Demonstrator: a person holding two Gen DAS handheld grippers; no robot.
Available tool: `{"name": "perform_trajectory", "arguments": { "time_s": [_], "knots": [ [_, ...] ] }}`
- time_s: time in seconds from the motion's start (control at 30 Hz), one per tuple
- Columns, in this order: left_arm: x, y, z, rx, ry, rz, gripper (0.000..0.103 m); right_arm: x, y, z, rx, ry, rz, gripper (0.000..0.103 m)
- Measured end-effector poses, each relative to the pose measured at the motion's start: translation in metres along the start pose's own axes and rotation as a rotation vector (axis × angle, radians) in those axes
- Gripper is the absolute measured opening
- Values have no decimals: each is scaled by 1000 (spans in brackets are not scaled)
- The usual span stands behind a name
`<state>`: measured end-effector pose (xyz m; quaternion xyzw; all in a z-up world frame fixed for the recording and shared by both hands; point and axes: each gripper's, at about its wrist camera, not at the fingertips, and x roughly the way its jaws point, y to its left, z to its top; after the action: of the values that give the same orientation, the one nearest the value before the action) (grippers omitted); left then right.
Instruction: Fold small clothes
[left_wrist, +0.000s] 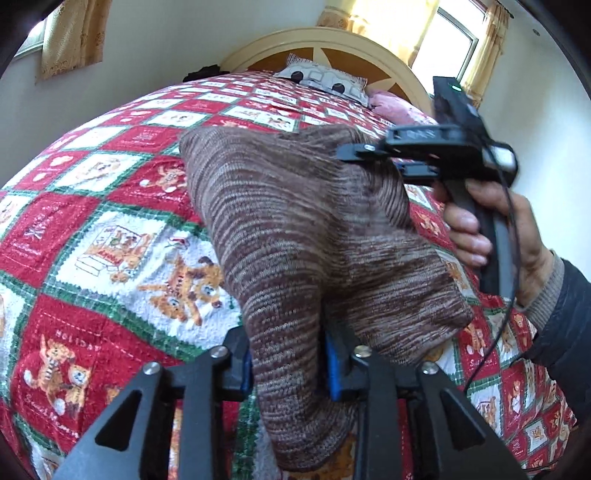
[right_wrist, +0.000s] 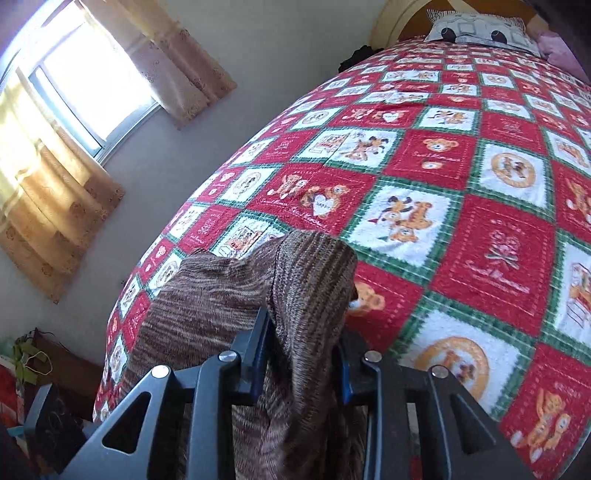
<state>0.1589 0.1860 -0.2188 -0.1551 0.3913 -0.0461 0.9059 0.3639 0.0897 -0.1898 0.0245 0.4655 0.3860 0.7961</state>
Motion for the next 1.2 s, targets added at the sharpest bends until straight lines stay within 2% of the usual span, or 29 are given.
{"name": "perform_trajectory", "arguments": {
  "time_s": [0.1,0.17,0.27,0.43,0.47,0.5,0.53,0.6,0.77,0.83,0.97,1.03,1.1,1.13,1.17,1.2],
  "knots": [
    [-13,-2,3,37,-33,40,43,-38,-4,-21,5,-44,26,31],
    [-25,-5,8,67,-84,82,59,-65,-3,-41,12,-49,81,31],
    [-37,-3,21,96,-159,135,76,-89,13,-76,-40,-6,81,31],
    [-16,0,55,175,-179,245,77,-87,31,-135,-105,111,7,31],
    [-8,-1,57,186,-161,265,78,-81,33,-145,-128,128,-49,19],
    [8,3,61,206,-123,322,78,-79,31,-148,-134,132,-87,6],
    [16,4,59,212,-102,363,78,-77,26,-152,-116,132,-103,6],
    [27,11,52,205,-71,373,79,-80,19,-153,-82,129,-101,6],
    [10,19,38,117,-93,333,79,-87,23,-147,-125,143,-209,6],
    [5,19,34,110,-99,323,79,-94,27,-141,-131,106,-266,6],
    [6,16,33,122,-93,322,79,-110,49,-117,-128,-34,-227,6],
    [11,13,38,122,-88,319,80,-103,65,-107,-163,-57,-147,6],
    [14,12,39,121,-83,314,79,-88,72,-102,-169,-29,-77,6],
    [15,13,39,119,-81,310,80,-74,71,-99,-160,-3,-72,6],
    [15,13,39,117,-81,308,80,-66,69,-99,-164,9,-104,6],
    [15,13,39,114,-81,305,80,-58,66,-101,-173,20,-171,6]
  ]
}}
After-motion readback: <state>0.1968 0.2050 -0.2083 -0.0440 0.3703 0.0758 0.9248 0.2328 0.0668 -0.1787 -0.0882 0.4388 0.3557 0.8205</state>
